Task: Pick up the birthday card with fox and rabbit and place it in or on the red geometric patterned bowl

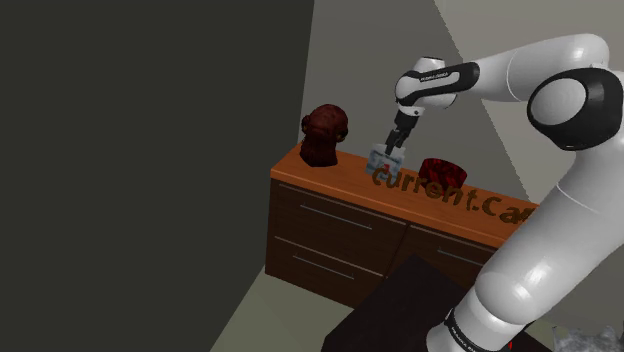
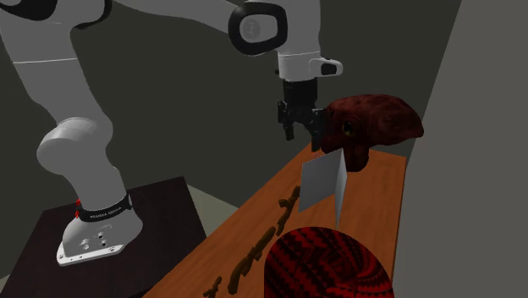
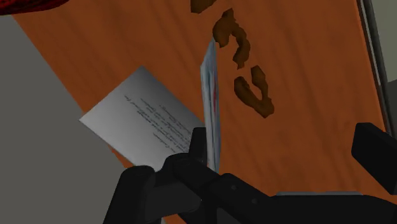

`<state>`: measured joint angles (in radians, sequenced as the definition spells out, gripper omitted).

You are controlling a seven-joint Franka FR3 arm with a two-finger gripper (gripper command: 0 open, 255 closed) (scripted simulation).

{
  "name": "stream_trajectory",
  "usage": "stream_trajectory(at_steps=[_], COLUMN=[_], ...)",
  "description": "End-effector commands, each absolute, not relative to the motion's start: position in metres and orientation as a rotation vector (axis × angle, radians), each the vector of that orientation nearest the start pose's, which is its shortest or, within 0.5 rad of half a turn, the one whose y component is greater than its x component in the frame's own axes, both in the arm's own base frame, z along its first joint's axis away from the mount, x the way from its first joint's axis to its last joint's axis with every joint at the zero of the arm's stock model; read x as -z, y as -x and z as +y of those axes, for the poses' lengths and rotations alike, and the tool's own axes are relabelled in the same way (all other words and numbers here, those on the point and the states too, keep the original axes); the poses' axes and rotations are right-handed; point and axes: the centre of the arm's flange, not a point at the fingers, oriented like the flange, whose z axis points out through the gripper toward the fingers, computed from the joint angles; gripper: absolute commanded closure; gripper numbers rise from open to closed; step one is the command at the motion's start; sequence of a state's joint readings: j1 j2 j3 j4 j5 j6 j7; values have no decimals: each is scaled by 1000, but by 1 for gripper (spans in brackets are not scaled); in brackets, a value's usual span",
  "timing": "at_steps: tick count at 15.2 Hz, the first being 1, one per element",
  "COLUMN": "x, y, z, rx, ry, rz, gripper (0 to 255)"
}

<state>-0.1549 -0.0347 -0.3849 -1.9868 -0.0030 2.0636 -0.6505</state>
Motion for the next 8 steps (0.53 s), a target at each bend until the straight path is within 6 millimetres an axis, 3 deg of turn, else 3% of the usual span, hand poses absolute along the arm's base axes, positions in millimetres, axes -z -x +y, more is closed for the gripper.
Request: stream_trajectory(at_steps=[1,3,8], x=[-480,-474,-448], y=[-489,-498,-500], z=[-311,-328,-330], rx=[151,150,150], ry=[3194,3200,3200], rz=[-177,-174,-174], gripper=[0,0,0])
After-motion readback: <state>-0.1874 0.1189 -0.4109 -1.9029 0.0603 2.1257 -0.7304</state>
